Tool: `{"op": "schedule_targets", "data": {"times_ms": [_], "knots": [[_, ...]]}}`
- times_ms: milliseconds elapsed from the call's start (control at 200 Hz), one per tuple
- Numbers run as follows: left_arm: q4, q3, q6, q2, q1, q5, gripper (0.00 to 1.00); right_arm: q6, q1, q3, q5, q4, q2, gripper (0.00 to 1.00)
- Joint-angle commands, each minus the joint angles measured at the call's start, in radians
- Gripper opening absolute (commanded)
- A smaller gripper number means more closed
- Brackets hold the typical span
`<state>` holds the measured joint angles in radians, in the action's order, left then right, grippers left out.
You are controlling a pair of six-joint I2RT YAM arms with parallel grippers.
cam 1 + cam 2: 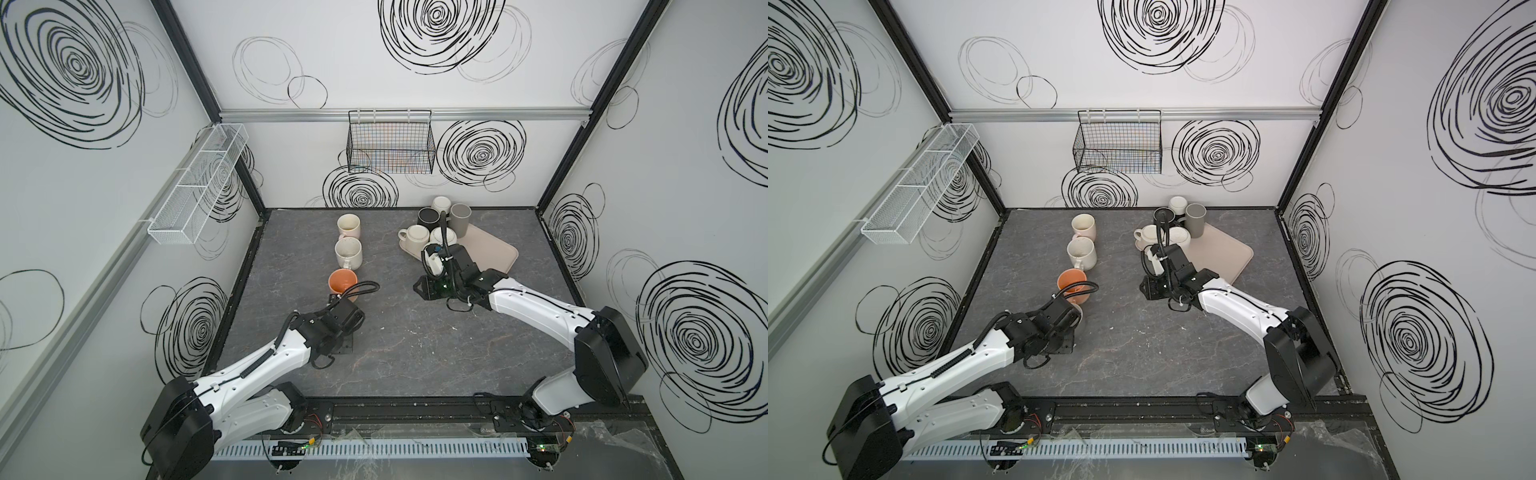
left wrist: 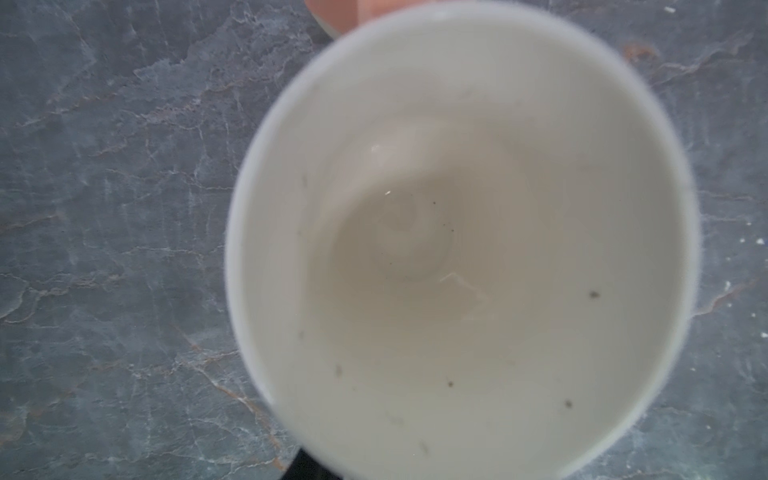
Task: Turn the mug right side up
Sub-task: 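Lower the grey mug beside the orange mug while the right gripper moves over the tray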
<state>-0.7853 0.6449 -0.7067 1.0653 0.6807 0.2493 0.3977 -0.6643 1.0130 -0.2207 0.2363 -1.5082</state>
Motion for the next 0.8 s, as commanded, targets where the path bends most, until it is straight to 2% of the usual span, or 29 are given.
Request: {"op": "schedule_targets", "data": {"times_ms": [0,245,530,796], "knots": [[-0.001,0.013,-0.016,0.001,0.006,0.031,0.37,-0.014,0.009,-0.017,0.015,0.024,0.04,0.4],[-0.012,0.026,-0.027,-0.013,0.009,0.022,0.42,-0.014,0.022,-0.008,0.051,0.071,0.071,0.4],[-0.105,0.129,-0.025,-0.064,0.012,0.027,0.6,-0.023,0.063,-0.043,0.062,0.091,0.159,0.41],[-0.233,0.245,-0.037,-0.177,0.025,0.063,0.61,-0.016,0.07,-0.043,0.11,0.168,0.244,0.42]]}}
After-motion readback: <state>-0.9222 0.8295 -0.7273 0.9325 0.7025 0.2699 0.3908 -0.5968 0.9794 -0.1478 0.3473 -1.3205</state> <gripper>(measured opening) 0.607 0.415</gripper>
